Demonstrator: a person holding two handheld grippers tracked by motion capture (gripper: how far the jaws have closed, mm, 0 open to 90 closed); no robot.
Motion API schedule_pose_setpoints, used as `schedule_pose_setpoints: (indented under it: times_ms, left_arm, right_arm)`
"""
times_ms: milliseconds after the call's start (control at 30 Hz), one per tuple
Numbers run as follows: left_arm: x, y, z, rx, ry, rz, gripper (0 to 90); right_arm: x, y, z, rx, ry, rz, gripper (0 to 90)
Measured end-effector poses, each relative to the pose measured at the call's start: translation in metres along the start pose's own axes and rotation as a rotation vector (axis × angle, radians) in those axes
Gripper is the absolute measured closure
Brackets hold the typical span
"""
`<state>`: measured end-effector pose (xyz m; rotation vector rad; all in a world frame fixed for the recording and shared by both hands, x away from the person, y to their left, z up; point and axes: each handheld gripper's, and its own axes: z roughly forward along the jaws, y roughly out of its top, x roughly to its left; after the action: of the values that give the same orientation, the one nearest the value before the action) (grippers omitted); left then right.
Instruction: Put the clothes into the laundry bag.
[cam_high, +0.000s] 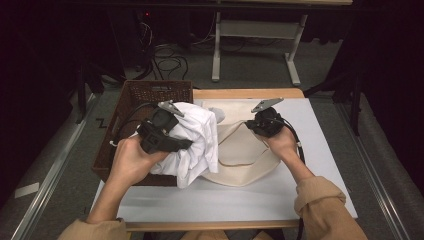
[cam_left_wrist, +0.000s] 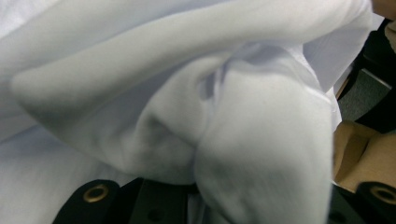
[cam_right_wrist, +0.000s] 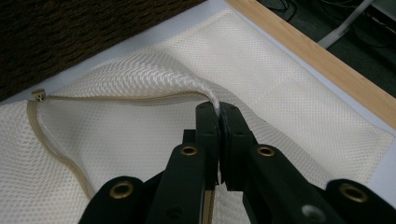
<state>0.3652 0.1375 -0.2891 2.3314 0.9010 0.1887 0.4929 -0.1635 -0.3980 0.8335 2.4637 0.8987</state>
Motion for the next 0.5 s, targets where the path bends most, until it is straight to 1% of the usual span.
schedule_pose_setpoints:
  times_ms: [233,367,500]
  left_arm:
    - [-0.016,0.007,0.01,0.01,-0.035,0.041,74.4]
    - [-0.025,0.013,0.021,0.025,-0.062,0.069,74.4]
    - [-0.035,0.02,0.032,0.035,-0.085,0.089,74.4]
  right_arm:
    - [-0.001,0.002,0.001,0.005,-0.003,0.009,88.0]
    - [-0.002,0.003,0.001,0.011,0.001,0.014,88.0]
    - [-0.004,0.002,0.002,0.014,0.003,0.029,88.0]
